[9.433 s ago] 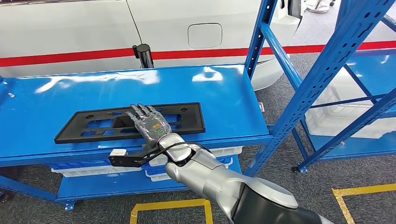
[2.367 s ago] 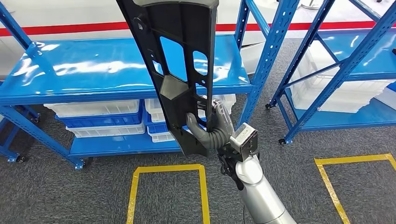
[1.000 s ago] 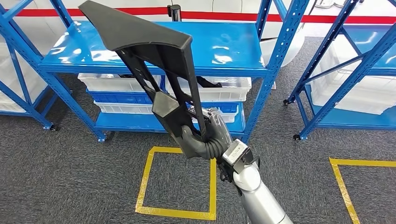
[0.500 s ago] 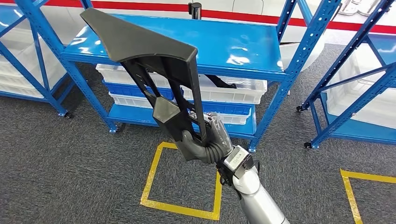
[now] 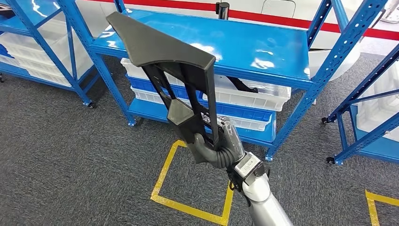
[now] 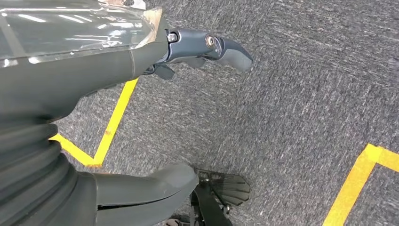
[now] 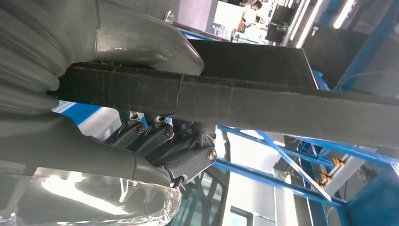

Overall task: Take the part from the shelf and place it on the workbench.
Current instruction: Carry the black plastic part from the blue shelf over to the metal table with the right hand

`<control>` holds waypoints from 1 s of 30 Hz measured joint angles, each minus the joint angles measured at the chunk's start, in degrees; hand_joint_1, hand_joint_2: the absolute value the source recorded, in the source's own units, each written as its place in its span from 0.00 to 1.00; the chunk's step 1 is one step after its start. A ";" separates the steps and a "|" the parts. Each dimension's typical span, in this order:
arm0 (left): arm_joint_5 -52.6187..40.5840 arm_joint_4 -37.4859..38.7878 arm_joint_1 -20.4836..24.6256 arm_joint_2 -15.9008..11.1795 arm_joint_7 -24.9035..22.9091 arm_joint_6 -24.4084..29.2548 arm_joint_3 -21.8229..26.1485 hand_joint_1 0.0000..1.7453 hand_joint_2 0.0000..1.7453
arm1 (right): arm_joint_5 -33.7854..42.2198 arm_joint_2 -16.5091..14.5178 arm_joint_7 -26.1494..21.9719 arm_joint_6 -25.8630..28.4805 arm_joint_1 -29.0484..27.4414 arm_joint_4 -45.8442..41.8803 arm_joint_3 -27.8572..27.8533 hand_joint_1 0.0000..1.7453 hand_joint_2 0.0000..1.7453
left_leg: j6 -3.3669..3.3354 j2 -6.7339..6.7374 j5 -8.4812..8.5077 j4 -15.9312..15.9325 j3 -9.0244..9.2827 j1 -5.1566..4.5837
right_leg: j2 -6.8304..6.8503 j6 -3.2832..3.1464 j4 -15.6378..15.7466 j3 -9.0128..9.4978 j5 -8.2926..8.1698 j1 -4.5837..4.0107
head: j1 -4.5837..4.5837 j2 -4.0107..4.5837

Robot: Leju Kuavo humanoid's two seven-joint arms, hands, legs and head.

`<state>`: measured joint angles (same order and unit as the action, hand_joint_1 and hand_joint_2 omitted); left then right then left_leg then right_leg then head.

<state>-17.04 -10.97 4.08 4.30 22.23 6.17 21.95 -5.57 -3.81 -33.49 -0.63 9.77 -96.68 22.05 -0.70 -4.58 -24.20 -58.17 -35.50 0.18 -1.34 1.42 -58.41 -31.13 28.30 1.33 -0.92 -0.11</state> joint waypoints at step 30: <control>-1.40 0.02 -1.00 0.00 0.96 -0.03 2.36 0.00 1.00 | -3.05 -1.73 -0.06 -1.75 -5.46 -0.78 -4.84 1.00 1.00 | -0.43 -1.21 -0.25 -0.14 0.03 0.02 | -0.33 0.15 -0.11 -0.61 -0.27 -0.08 | 0.03 0.00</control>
<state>-18.44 -10.96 3.08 4.31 23.19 6.14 24.31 -8.63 -5.55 -33.56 -2.39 4.31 -97.45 17.22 -1.13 -5.79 -24.45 -58.31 -35.47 0.20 -1.67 1.57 -58.52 -31.74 28.03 1.25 -0.89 -0.11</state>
